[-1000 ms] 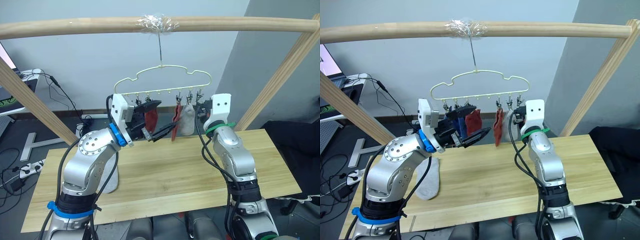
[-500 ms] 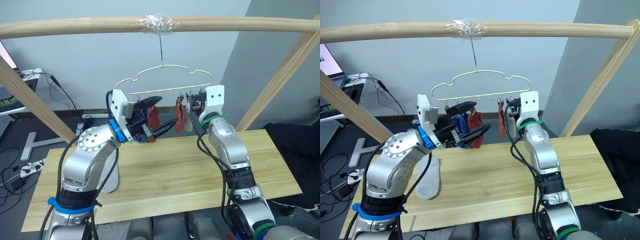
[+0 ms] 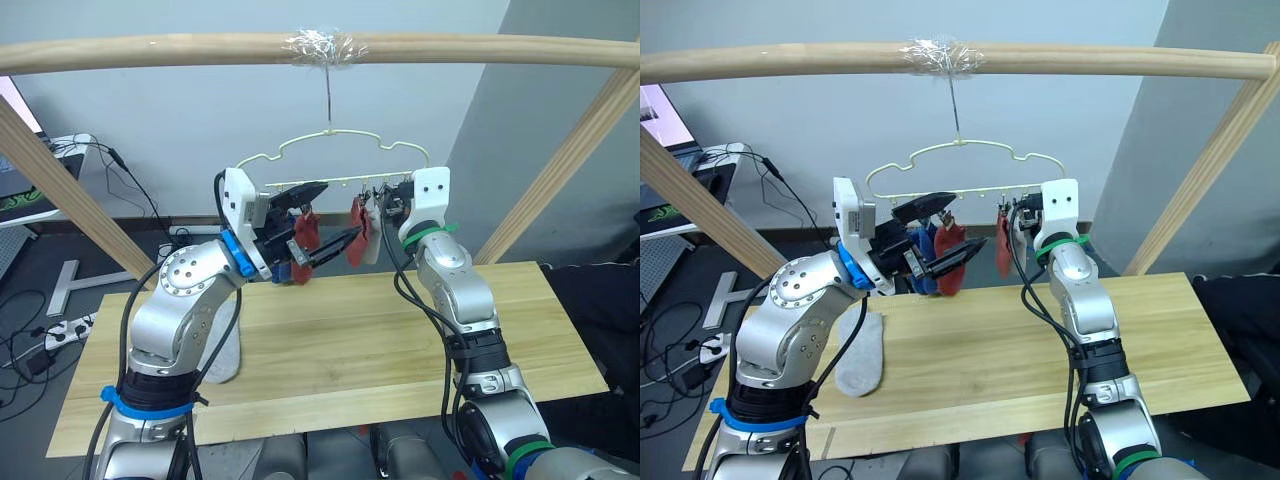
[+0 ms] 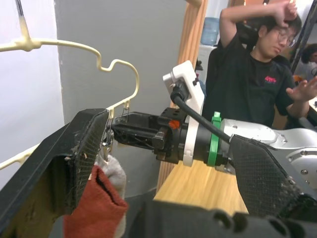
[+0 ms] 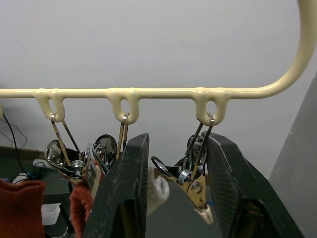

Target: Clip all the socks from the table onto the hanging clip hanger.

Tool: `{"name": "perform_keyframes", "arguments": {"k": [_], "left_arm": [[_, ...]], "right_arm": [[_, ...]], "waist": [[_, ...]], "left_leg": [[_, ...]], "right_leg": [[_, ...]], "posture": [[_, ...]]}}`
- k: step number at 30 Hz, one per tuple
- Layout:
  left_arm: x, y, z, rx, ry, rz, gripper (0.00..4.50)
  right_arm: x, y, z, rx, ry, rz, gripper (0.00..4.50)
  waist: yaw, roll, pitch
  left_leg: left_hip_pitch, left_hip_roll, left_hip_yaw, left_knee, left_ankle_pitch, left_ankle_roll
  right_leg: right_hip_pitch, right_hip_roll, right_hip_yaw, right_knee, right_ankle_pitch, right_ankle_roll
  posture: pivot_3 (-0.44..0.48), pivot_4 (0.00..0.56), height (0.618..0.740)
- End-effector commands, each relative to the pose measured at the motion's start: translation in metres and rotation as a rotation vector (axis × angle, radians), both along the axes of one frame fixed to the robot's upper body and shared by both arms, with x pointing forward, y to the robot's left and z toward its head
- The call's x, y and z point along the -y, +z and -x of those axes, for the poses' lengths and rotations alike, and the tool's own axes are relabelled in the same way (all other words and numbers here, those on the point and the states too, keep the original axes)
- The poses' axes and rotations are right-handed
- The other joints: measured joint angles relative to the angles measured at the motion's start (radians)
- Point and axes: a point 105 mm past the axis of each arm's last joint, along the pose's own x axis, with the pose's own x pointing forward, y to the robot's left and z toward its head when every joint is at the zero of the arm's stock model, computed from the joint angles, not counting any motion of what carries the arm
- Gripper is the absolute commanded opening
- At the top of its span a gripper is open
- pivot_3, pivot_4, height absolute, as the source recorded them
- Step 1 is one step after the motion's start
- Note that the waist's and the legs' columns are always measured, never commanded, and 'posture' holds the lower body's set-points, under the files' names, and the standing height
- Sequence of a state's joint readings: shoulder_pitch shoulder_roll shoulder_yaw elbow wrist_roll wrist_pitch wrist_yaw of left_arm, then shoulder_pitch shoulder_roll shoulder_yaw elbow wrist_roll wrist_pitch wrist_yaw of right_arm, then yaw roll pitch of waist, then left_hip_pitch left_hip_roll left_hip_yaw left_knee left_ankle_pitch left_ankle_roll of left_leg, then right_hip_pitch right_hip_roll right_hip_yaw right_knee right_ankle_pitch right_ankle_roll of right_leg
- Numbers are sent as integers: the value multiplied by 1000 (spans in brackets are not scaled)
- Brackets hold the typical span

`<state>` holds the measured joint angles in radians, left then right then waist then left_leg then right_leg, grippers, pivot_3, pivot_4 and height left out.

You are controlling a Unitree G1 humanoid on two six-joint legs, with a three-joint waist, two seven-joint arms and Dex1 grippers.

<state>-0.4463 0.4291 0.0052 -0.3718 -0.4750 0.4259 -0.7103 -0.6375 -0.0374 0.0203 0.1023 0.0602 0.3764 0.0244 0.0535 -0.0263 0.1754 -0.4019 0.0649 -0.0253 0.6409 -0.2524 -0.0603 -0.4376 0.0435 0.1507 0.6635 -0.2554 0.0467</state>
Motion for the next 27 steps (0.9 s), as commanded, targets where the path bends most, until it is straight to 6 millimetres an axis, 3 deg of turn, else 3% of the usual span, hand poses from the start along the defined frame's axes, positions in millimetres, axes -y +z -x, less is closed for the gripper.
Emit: {"name": "perform_keyframes", "arguments": {"k": [1,27], "left_arm": [[1,15,5,51,-17,29,4500],[3,15,4,43,-26,35,4500]], "right_arm": [[1,18,0,71,4,-1,1725],[3,9,-2,103,81,89,1725]], "waist": [[0,0,0],[1,0,0]], "left_leg": [[0,0,0,0,0,0],[0,0,0,0,0,0]], "right_leg": [[0,0,0,0,0,0],[0,0,0,0,0,0]], "posture": [[273,176,740],[271,177,740]]}}
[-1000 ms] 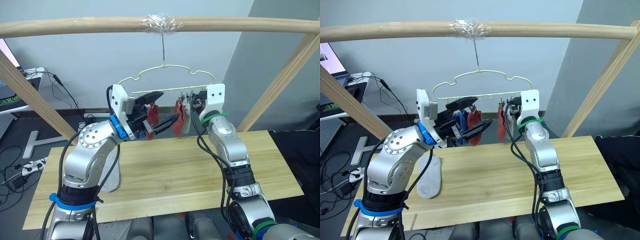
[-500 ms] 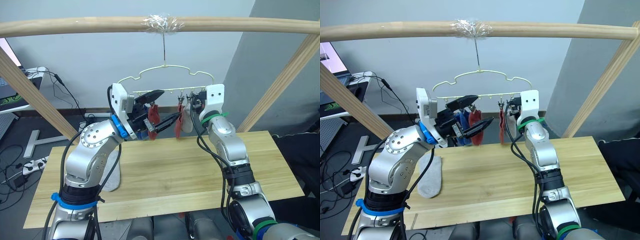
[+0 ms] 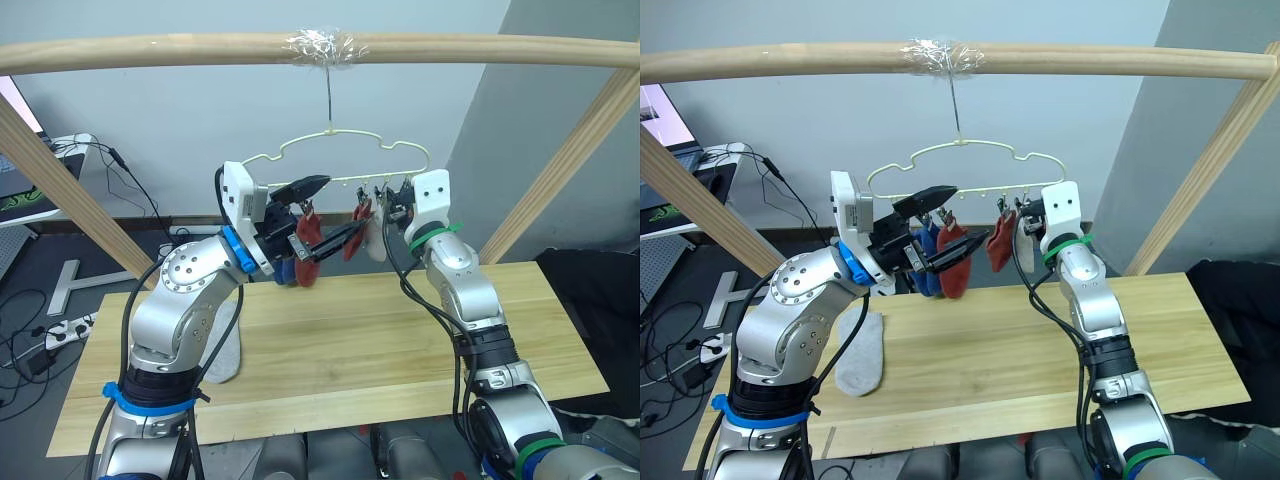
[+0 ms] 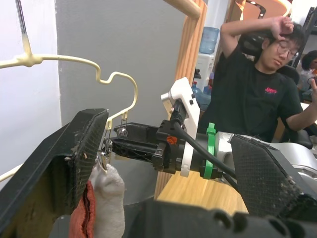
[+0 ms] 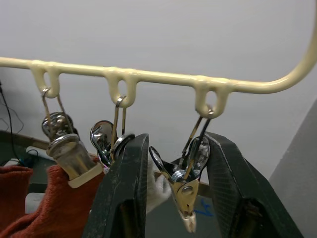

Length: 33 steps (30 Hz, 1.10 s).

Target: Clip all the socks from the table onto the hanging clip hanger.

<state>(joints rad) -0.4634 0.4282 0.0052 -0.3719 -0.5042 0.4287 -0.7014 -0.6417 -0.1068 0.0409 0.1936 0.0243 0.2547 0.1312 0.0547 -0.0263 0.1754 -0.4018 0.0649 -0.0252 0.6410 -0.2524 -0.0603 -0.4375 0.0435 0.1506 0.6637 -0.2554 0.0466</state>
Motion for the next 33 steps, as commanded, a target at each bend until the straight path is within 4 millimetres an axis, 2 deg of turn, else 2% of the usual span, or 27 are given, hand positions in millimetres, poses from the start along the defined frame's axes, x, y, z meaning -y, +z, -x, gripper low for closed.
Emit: {"name": "perform_keyframes", "arguments": {"k": [1,21,22,24,28,33], "left_arm": [[0,9,3,38,-9,13,4500],[1,9,5,33,-13,19,4500],[1,9,5,33,-13,20,4500],[1,9,5,34,-13,21,4500],[1,9,5,34,-13,21,4500],[2,0,6,-1,-4,25,4500]], "right_arm": [[-3,15,2,56,17,-26,1725],[1,17,1,81,21,-14,1725],[1,17,1,81,21,-13,1425],[1,17,1,80,21,-12,1125],[3,16,0,79,17,-7,48],[13,21,3,75,10,-17,19]], "waist": [[0,0,0],[1,0,0],[1,0,0],[1,0,0],[1,0,0],[2,0,0]], "left_leg": [[0,0,0,0,0,0],[0,0,0,0,0,0],[0,0,0,0,0,0],[0,0,0,0,0,0],[0,0,0,0,0,0],[0,0,0,0,0,0]], "right_leg": [[0,0,0,0,0,0],[0,0,0,0,0,0],[0,0,0,0,0,0],[0,0,0,0,0,0],[0,0,0,0,0,0],[0,0,0,0,0,0]], "posture": [[274,177,740],[274,171,740],[274,171,740],[274,171,740],[274,171,740],[267,176,740]]}}
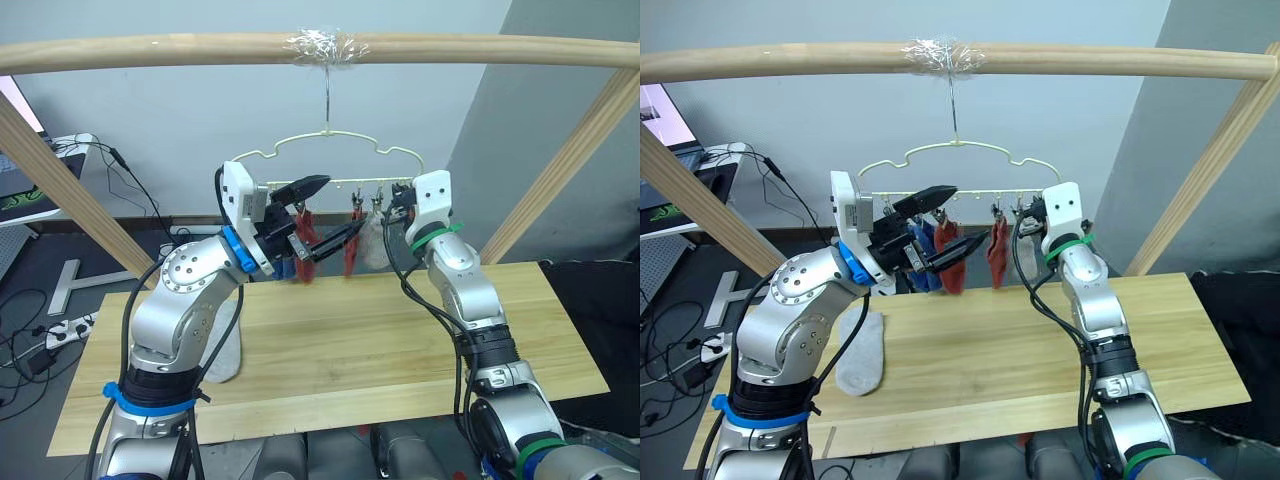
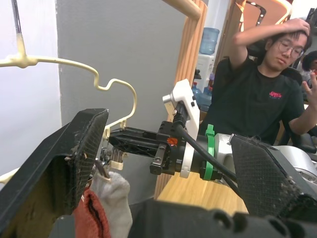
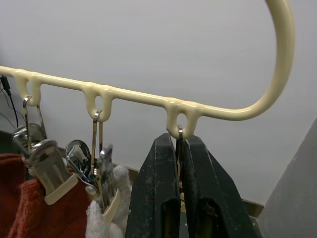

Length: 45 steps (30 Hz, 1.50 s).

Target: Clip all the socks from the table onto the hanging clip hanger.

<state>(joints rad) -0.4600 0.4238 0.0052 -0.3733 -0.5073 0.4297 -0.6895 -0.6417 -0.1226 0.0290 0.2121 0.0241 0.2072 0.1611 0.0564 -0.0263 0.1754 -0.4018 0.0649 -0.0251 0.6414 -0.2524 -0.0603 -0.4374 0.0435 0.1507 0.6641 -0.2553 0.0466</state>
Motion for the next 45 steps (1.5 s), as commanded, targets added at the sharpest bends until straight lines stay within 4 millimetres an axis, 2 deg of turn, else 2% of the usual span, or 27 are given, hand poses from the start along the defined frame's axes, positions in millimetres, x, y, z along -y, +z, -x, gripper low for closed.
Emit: {"name": "perform_keyframes", "arguments": {"k": [1,4,8,10,12,16,20,23,28,33,35,38,40,45], "left_arm": [[2,-4,7,-12,-8,10,4500],[-6,-33,8,-75,45,-47,4500],[-37,-93,4,-211,225,-155,4500],[-61,-126,2,-293,343,-223,4500],[-80,-148,2,-341,431,-276,4500],[-141,-195,-6,-462,721,-387,4500],[-161,-206,-15,-467,819,-422,4500],[-185,-212,-25,-497,959,-425,4500],[-185,-226,-27,-598,987,-377,4500],[-179,-242,-21,-789,983,-256,4500],[-176,-245,-18,-822,973,-255,4500],[-183,-251,-13,-855,993,-289,4500],[-187,-254,-11,-877,1010,-282,4093],[-186,-254,-10,-870,986,-282,2695]], "right_arm": [[10,20,3,37,-4,-37,19],[13,18,5,-24,17,-39,19],[17,20,11,-81,38,-39,19],[19,22,13,-96,41,-39,19],[20,23,16,-105,45,-38,19],[21,24,20,-120,54,-23,19],[24,21,21,-135,45,-18,19],[25,20,21,-141,40,-15,19],[27,22,19,-141,33,-16,19],[29,25,19,-135,24,-14,19],[31,25,19,-136,19,-12,19],[33,25,19,-137,13,-12,19],[34,25,19,-137,9,-10,0],[36,26,20,-137,4,-5,0]], "waist": [[0,0,0],[0,0,0],[0,0,0],[0,1,1],[0,1,1],[-1,2,4],[1,2,5],[13,2,6],[20,2,6],[20,2,6],[19,2,6],[18,2,6],[18,2,6],[18,2,6]], "left_leg": [[0,0,0,0,0,0],[0,0,0,0,0,0],[0,0,0,0,0,0],[1,0,0,0,0,0],[1,0,0,0,0,0],[1,0,1,0,0,0],[1,0,1,0,0,0],[0,0,1,0,0,0],[0,0,1,0,0,0],[0,0,1,0,0,0],[0,0,1,0,0,0],[1,0,1,0,0,0],[1,0,1,0,0,0],[1,0,1,0,0,0]], "right_leg": [[0,0,0,0,0,0],[0,0,0,0,0,0],[0,0,0,0,0,0],[0,0,0,0,0,-1],[0,0,0,0,-1,-1],[0,0,0,0,-3,3],[0,0,0,0,-3,3],[0,0,0,0,-2,2],[0,0,0,0,0,0],[-1,0,-1,0,0,-1],[0,0,-1,1,0,-1],[0,0,-1,1,0,0],[0,0,0,1,0,0],[0,0,-1,1,0,0]], "posture": [[267,176,740],[267,176,740],[250,182,740],[250,182,740],[250,182,740],[245,190,740],[252,193,740],[250,194,740],[251,196,740],[244,194,740],[239,192,740],[239,192,740],[239,192,740],[235,185,740]]}}
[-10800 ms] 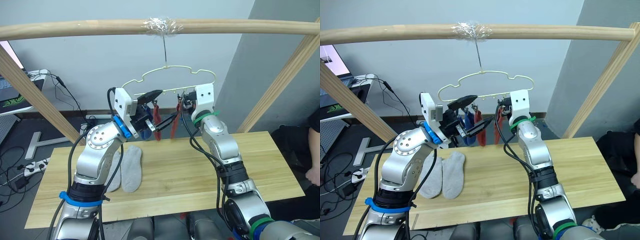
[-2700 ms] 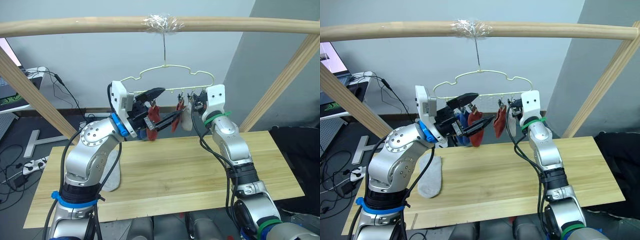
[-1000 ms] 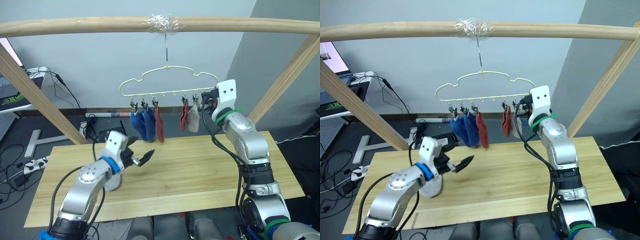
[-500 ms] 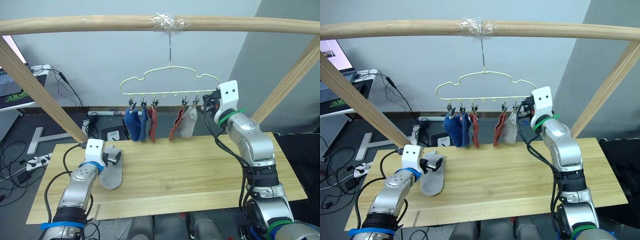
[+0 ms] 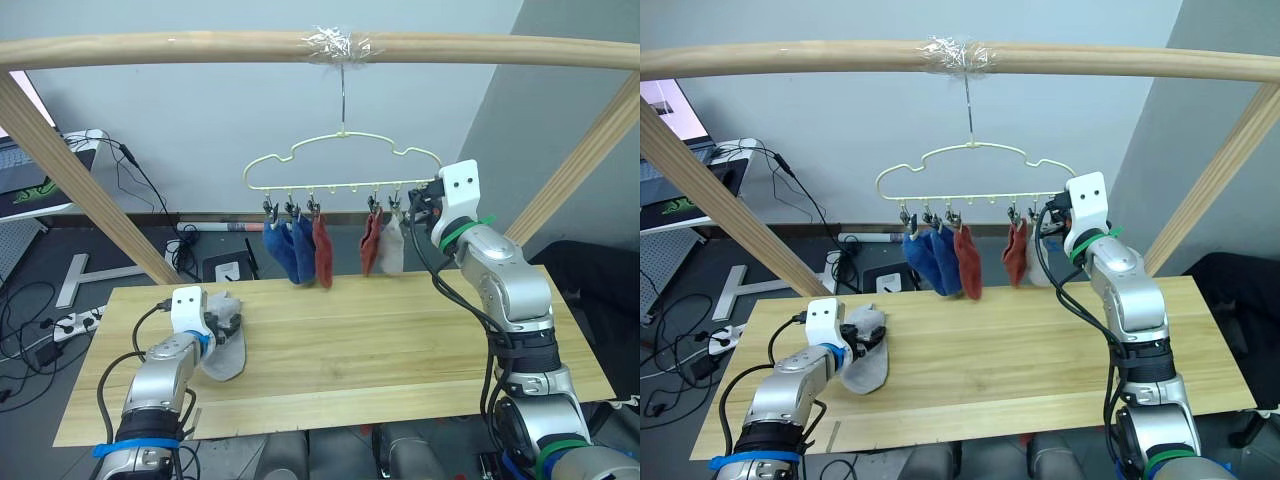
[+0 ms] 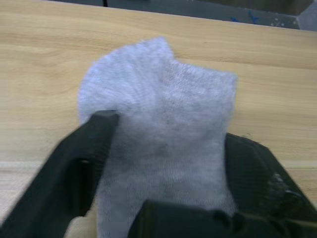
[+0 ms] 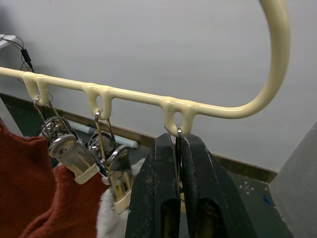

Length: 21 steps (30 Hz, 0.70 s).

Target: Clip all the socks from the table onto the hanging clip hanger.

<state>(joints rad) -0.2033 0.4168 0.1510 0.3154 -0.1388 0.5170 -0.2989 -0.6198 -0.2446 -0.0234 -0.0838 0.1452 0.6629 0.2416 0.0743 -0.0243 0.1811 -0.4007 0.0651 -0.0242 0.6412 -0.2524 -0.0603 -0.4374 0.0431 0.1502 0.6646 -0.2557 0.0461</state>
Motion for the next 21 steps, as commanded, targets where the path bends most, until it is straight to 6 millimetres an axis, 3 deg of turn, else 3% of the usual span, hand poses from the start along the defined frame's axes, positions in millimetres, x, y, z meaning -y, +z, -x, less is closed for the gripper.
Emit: {"name": "perform_keyframes", "arguments": {"k": [1,5,9,14,16,21], "left_arm": [[-3,-9,8,-38,-6,3,2393],[3,-8,7,-21,-53,-20,1198],[75,31,-4,193,-319,84,65],[126,57,-1,295,-458,183,14],[164,82,8,391,-616,243,14],[231,131,34,599,-918,269,14]], "right_arm": [[9,14,2,46,-21,-10,0],[12,15,2,47,-24,-4,0],[20,19,2,-6,-29,-48,0],[29,23,2,-112,-48,-145,0],[34,27,2,-162,-57,-188,0],[37,31,6,-298,-59,-283,0]], "waist": [[0,0,0],[1,0,0],[7,0,0],[5,-1,0],[3,-1,0],[6,-1,0]], "left_leg": [[0,0,0,0,0,0],[0,0,0,0,0,0],[-1,0,0,0,0,0],[-3,-2,0,2,0,0],[-2,-1,0,2,0,0],[-3,-2,0,2,0,0]], "right_leg": [[0,0,0,0,0,0],[0,0,0,0,0,0],[0,-1,0,-1,0,0],[0,-3,-1,-1,0,0],[0,-3,-1,0,0,0],[0,-3,0,-1,1,0]], "posture": [[235,185,740],[237,183,740],[237,176,740],[230,171,740],[230,171,740],[214,164,740]]}}
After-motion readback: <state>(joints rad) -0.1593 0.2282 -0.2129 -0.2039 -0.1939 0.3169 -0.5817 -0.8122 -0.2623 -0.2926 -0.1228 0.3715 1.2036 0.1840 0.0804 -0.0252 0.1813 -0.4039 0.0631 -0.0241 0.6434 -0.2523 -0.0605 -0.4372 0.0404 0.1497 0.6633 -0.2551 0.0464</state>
